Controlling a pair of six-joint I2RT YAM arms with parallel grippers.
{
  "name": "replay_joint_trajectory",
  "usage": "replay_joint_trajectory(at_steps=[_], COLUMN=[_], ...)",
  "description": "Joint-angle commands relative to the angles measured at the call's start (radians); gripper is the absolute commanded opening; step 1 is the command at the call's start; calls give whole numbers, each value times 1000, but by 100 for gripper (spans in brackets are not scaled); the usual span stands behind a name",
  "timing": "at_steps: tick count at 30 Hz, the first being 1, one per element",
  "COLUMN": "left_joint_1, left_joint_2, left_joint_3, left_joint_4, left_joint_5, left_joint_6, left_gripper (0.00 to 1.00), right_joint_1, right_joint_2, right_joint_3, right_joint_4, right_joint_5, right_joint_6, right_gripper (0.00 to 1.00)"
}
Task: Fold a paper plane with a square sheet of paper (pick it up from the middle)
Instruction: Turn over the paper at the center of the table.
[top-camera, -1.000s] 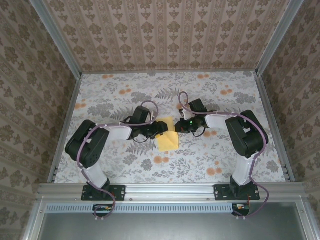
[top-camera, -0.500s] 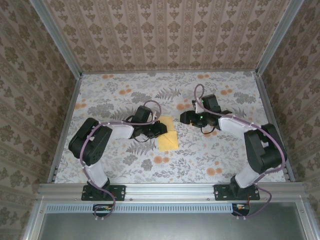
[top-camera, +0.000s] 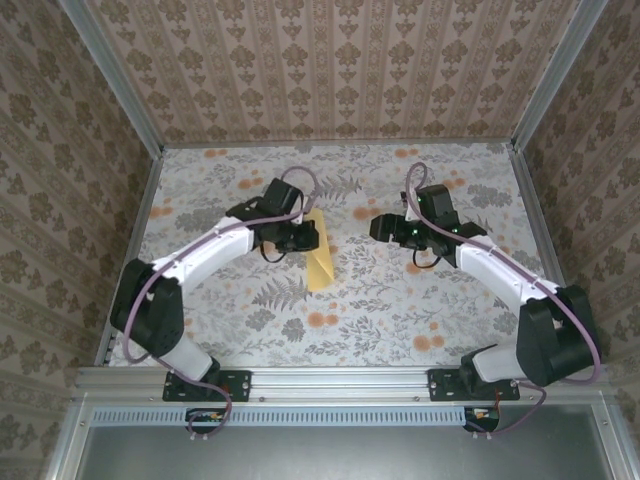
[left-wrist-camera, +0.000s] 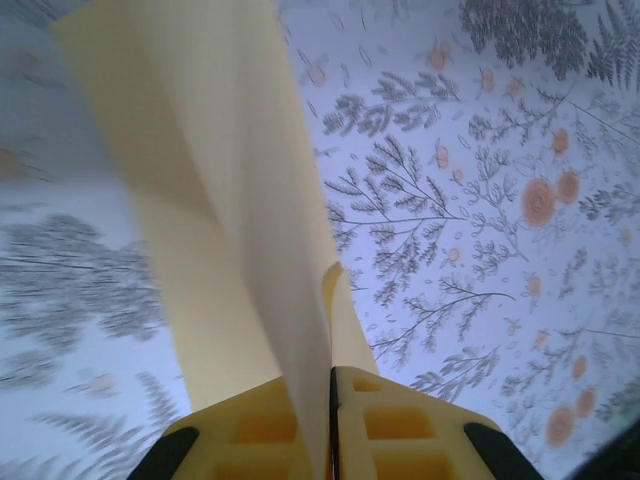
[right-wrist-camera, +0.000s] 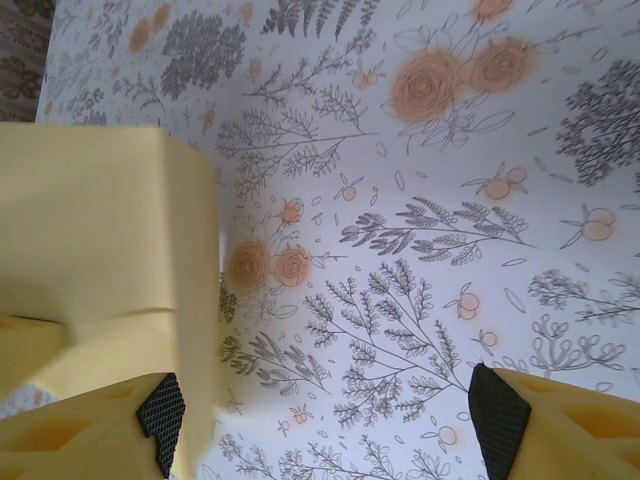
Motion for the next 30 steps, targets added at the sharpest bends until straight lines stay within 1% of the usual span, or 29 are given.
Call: replay_joint_trajectory(at_steps=[1,3,6,10,12,15,17,20,25,30], left_joint_1=[-17,-33,-60,-91,-109,-139,-157,-188,-232,-260], left_joint_2=[-37,-25,26,130,206,318,383,482,591,613], left_joint_3=[106,172,250,308,347,408,431,462,493,497], left_joint_4=[-396,-494,-603,-677,-730,-793,-791,-769,-688,-601], left_joint_5=[-283,-428,-596,-747,-833,-925,-939,-916,-817,-695], left_joint_6=[123,126,115,75,41,-3,-11,-13,-11,-6], left_gripper=[10,10,10,10,10,10,10,10,11,14], right_joint_1=[-9,-11,-14,-18,-20,-24,-28,-36,-46,-56], right_joint_2=[-33,-36,-32,-25,-21,-18,-11,-3,5,11], right_joint_3=[11,5,3,1,0,-4,-4,-6,-13,-19], right_joint_4=[-61,-62,-68,-75,-81,-85,-89,-95,-103,-110], right_joint_5=[81,90,98,108,115,122,126,134,133,133], right_joint_6=[-19,-19,-19,-19,-19,-17,-16,-10,-5,-2], right_gripper=[80,81,81,81,81,81,81,81,81,81])
